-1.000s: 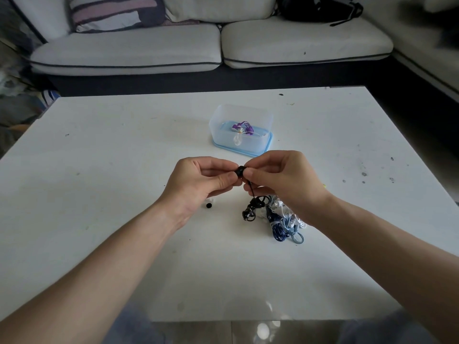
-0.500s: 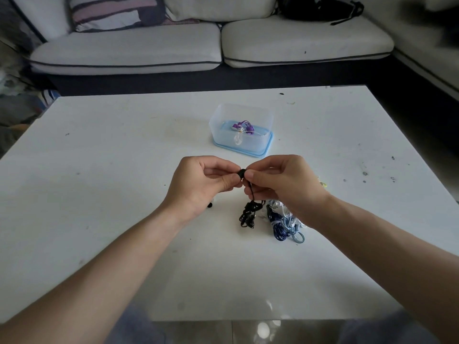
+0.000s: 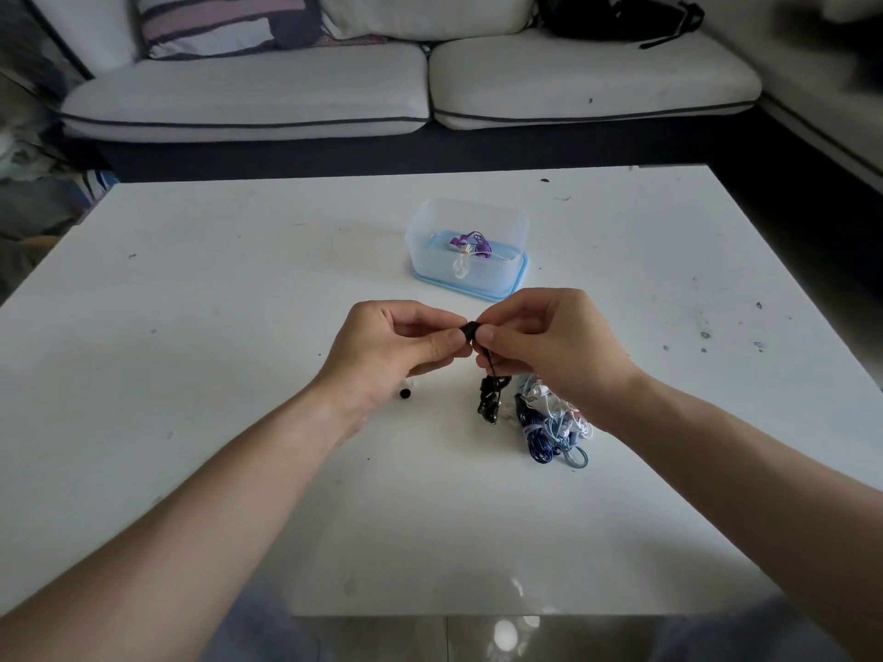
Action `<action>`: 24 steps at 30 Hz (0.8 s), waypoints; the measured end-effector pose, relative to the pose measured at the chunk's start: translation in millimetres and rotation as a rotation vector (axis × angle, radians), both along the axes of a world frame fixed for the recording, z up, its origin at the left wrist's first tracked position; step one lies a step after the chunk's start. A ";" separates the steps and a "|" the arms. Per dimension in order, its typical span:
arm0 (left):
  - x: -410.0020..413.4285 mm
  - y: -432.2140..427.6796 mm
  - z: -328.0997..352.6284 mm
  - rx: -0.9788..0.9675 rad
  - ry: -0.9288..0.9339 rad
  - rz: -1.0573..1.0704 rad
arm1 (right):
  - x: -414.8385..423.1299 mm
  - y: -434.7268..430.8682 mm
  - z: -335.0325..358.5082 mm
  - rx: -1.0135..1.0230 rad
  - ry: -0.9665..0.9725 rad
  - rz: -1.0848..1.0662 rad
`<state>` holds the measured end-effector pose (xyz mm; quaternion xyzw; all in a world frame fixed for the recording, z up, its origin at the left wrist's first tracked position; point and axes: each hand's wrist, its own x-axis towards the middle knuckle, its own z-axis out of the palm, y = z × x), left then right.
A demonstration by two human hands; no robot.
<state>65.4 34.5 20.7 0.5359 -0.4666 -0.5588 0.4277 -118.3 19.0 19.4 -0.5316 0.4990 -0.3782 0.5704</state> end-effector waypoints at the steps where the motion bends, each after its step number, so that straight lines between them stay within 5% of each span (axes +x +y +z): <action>1: -0.3 0.0 -0.3 0.002 0.004 -0.001 | -0.4 -0.1 0.1 -0.003 0.005 0.001; 15: 0.5 -0.4 -2.2 -0.107 -0.077 0.005 | -1.7 -1.1 -1.7 0.059 -0.102 -0.024; 24: -0.9 -1.9 -4.1 -0.028 0.044 0.032 | -1.1 -1.8 -1.9 0.041 -0.119 -0.033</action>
